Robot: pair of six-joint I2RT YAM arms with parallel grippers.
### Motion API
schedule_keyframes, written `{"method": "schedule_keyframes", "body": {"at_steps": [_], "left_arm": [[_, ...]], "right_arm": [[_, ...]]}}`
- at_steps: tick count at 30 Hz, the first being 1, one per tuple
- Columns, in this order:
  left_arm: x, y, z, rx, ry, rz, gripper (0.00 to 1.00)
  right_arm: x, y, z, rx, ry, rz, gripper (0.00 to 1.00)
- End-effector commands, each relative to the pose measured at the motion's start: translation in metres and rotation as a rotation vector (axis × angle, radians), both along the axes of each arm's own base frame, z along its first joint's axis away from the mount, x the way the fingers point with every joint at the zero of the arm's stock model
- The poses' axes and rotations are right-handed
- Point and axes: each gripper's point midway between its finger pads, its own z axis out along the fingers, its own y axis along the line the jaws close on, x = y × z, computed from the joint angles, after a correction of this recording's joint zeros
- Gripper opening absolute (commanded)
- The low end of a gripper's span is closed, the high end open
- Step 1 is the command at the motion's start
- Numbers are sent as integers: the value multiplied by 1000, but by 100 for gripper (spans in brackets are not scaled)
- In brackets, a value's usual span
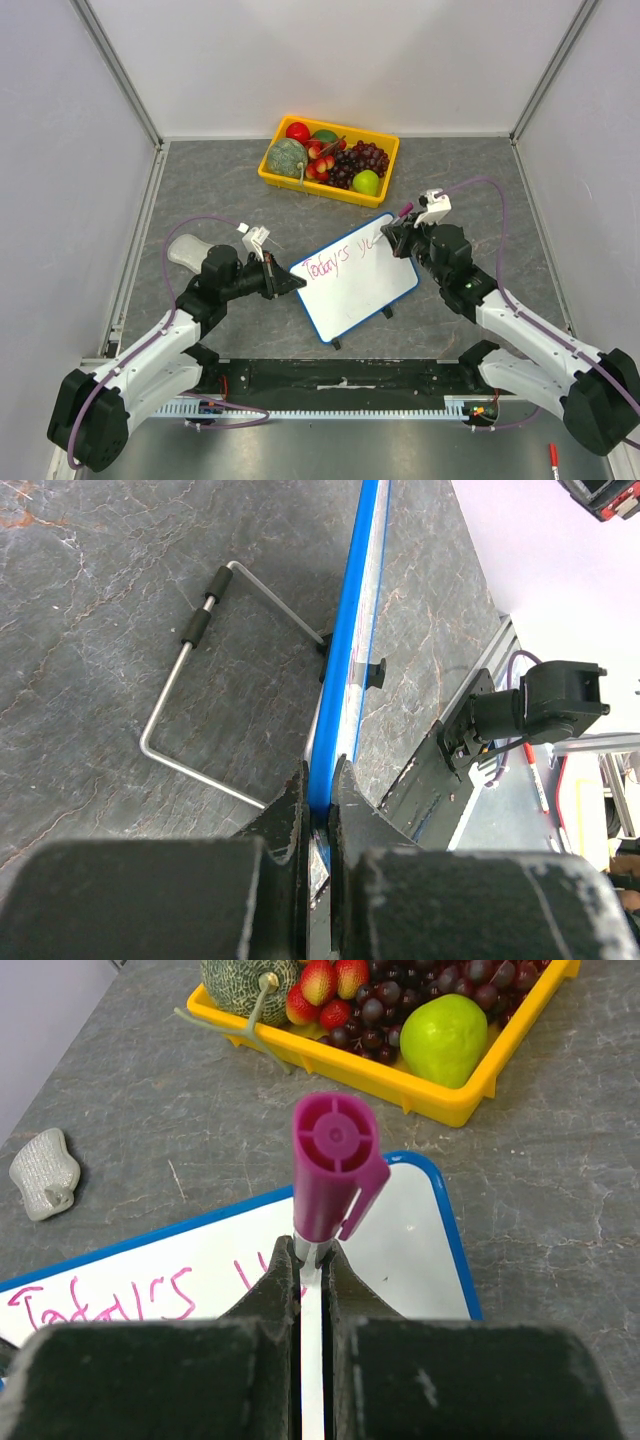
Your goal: Write a sentence on the whiteboard
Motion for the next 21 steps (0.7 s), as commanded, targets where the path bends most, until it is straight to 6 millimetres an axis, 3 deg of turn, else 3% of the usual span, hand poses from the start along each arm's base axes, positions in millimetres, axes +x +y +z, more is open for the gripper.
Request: {"method": "schedule_keyframes", "body": {"at_steps": [1,7,14,21], "left_arm": [[-8,26,-54,217,55,24,2],[-9,25,-54,216,56,21,2],[-9,26,-55,219,55,20,2],[-9,26,-55,218,57,22,2]], "right_arm": [[15,-3,26,-9,-55,-44,0],[17,9,38,18,-76,8,0],[8,20,36,37,-58,83,0],[3,8,51,67,-97,36,0]]}}
